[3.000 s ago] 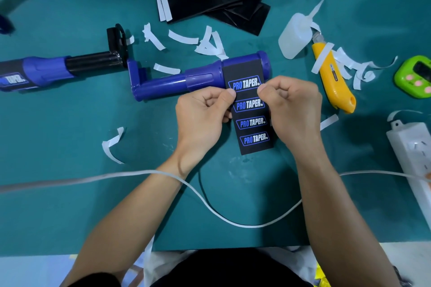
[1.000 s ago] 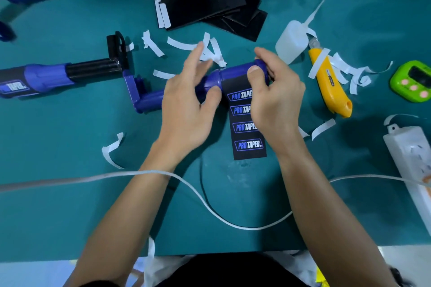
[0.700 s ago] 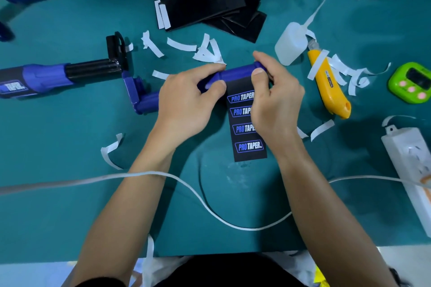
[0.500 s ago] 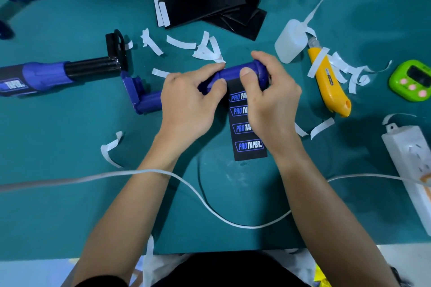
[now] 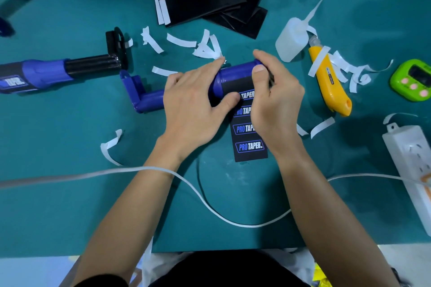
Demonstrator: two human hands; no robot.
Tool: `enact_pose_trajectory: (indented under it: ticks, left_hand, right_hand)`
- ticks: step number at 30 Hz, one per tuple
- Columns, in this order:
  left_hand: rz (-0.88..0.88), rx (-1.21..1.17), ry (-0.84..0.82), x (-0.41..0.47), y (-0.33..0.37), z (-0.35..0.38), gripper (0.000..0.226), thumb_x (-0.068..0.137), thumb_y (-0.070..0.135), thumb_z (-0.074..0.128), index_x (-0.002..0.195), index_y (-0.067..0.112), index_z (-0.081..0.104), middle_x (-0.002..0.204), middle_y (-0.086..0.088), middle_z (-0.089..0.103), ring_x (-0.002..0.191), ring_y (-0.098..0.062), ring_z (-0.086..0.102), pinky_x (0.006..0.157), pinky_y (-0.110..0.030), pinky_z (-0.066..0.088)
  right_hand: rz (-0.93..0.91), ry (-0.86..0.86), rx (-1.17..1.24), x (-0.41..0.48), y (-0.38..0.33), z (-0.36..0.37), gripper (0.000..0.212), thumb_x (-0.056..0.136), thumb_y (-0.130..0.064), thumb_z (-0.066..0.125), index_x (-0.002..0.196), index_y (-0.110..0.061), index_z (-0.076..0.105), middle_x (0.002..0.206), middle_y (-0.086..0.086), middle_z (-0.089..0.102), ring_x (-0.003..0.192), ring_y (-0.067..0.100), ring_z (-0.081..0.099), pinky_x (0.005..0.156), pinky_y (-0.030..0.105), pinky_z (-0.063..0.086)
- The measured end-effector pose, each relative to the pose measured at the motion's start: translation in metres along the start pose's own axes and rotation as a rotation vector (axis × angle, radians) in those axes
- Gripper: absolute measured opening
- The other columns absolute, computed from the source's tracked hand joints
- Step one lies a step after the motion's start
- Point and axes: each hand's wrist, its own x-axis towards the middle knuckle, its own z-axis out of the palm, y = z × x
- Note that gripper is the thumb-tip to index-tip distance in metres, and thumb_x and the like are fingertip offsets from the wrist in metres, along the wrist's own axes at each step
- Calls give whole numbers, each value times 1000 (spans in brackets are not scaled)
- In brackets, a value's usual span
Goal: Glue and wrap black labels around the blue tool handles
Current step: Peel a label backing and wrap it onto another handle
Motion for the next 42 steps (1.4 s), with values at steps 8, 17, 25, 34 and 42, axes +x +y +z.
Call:
enact_pose_trajectory:
  ticks: [8,17,25,34,42]
  left_hand:
    - [-10,-36,38,-4,3,1,50,93,58,58,131,28,67,124,14,72,110,-13,63,100,-29,29]
    - [-35,-74,29,-4,2,1,68,83,60,64,145,31,59,119,12,73,106,-12,61,100,-27,29]
    - [-255,-744,153,-9,1,-3,34,95,27,59,124,37,74,108,25,75,110,-19,69,106,-37,51]
    - [-346,-989,375,-1,-7,-14,14,95,13,70,88,20,80,69,3,76,64,-15,72,71,-29,58]
    - [-307,-1015,413,3,-10,-13,31,98,-2,59,120,17,69,94,3,80,91,-20,75,90,-31,56]
  right_hand:
    - [6,236,362,11,0,-45,16,94,-17,61,93,-23,76,83,-4,78,69,14,69,68,27,54]
    - [-11,299,129,23,14,-52,34,90,-19,68,124,-13,68,102,-5,74,87,11,64,82,30,51]
    - [-67,71,-147,52,23,-38,32,100,-22,54,130,-16,60,91,-20,55,84,16,46,81,35,46]
    - [-124,46,-100,34,33,-46,28,97,-24,59,126,-21,61,70,-29,51,59,6,43,59,18,34]
    - [-116,201,-264,28,32,-72,36,88,-17,56,123,-24,60,101,-12,71,88,7,62,79,25,45]
